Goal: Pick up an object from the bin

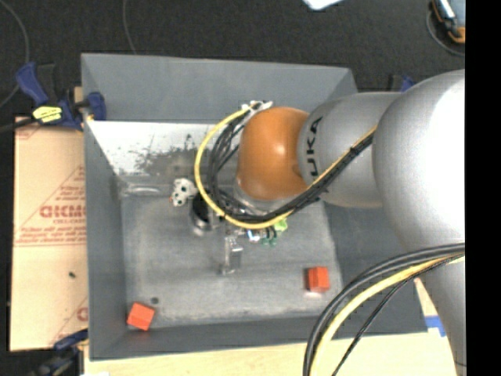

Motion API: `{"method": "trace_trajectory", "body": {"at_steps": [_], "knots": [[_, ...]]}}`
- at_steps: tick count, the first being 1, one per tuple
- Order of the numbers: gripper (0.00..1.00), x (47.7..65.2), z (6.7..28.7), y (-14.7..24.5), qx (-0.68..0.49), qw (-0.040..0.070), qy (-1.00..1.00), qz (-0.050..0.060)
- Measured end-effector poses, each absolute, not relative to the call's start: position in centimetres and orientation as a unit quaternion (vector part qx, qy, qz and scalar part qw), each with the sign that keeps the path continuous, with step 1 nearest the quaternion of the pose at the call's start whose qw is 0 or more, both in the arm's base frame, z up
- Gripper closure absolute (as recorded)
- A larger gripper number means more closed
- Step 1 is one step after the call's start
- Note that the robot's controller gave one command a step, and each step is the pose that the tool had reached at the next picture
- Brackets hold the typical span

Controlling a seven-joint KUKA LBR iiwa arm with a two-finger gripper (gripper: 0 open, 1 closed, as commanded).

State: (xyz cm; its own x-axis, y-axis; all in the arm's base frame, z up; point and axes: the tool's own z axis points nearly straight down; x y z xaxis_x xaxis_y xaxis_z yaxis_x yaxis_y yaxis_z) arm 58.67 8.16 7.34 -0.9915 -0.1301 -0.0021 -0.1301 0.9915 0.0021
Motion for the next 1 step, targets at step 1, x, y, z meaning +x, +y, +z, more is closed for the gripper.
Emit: {"method": "trace_trajectory", "body": {"at_steps": [1], "knots": [[0.0, 60.12, 11.65, 8.5, -0.102, 0.003, 0.995, 0.0]]}}
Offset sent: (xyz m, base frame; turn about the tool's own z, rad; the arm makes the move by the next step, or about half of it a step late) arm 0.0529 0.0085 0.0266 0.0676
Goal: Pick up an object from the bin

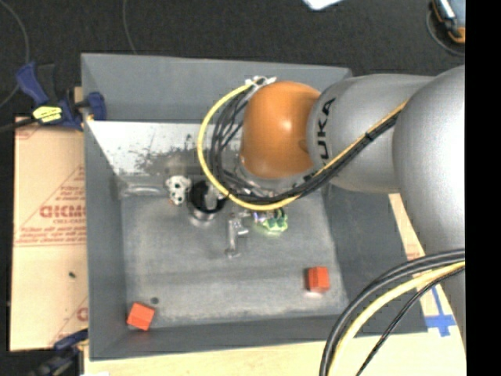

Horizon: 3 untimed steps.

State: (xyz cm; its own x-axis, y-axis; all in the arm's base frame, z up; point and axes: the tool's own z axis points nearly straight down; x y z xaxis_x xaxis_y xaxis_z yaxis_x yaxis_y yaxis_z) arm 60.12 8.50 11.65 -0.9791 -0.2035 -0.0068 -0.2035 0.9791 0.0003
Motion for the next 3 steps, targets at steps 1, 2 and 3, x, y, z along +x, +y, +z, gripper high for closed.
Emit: {"method": "trace_trajectory", "body": {"at_steps": [1, 2, 3], "knots": [[0.0, 64.1, 10.1, 8.9, -0.032, 0.004, 0.999, 0.002], [0.0, 66.0, 7.6, 9.2, -0.125, 0.015, 0.992, 0.001], [1.0, 65.8, 8.1, 7.1, -0.064, 0.017, 0.998, 0.005]]}}
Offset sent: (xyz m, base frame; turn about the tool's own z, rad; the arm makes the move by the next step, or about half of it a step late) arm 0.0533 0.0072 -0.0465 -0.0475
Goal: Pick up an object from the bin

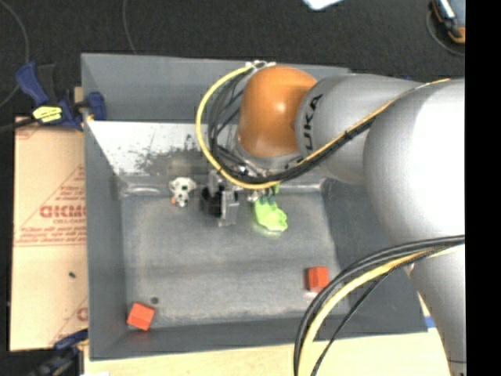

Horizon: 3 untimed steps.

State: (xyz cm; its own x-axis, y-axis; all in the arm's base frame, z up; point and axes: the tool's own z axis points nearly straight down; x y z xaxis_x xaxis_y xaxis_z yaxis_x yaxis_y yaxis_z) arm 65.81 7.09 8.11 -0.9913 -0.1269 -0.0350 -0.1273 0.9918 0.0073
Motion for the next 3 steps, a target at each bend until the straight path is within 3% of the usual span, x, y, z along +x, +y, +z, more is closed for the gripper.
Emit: {"method": "trace_trajectory", "body": {"at_steps": [2, 3], "knots": [[1.0, 66.1, 8.8, 7.1, -0.064, 0.022, 0.998, 0.005], [1.0, 66.1, 16.5, 7.1, -0.063, 0.024, 0.998, 0.005]]}}
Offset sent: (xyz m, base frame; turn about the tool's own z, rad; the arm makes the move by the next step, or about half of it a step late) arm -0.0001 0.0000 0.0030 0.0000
